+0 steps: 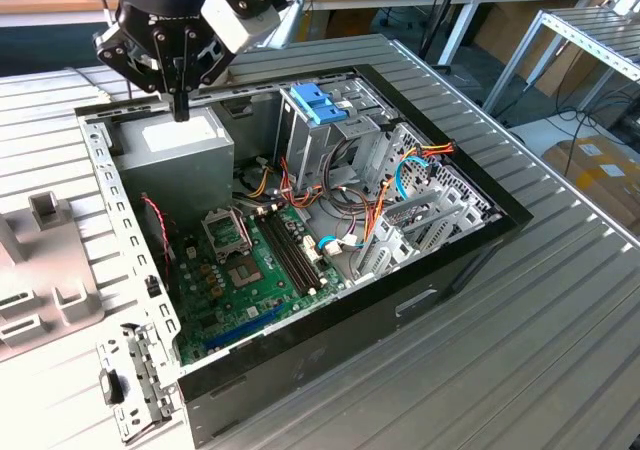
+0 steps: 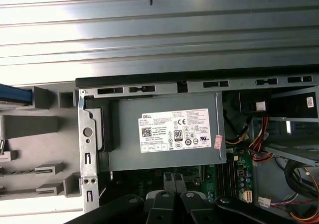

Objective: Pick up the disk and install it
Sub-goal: 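Reach for the disk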

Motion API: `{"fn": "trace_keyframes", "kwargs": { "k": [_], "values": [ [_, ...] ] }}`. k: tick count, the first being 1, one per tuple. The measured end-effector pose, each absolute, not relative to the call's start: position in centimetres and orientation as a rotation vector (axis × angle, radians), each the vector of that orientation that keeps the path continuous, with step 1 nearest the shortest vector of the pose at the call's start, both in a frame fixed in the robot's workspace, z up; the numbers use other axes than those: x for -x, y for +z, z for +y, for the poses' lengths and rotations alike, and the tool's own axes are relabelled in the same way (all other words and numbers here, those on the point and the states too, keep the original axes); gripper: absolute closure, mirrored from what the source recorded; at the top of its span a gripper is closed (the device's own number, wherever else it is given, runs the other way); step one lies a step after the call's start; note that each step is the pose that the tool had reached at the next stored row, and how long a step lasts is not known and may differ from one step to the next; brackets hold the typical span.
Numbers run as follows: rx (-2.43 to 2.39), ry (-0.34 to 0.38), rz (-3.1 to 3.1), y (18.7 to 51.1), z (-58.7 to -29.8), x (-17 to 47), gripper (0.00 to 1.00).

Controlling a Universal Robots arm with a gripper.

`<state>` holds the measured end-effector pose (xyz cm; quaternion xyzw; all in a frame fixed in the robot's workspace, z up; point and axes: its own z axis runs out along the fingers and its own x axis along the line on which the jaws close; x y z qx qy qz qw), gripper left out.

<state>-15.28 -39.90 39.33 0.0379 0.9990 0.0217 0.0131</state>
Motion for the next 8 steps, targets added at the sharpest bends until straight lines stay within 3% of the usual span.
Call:
{"fn": "trace_keyframes", "kwargs": {
  "k": [8],
  "values": [
    [-0.118,0.068,3.113,39.33,-39.89,15.84,0.89]
  ]
}}
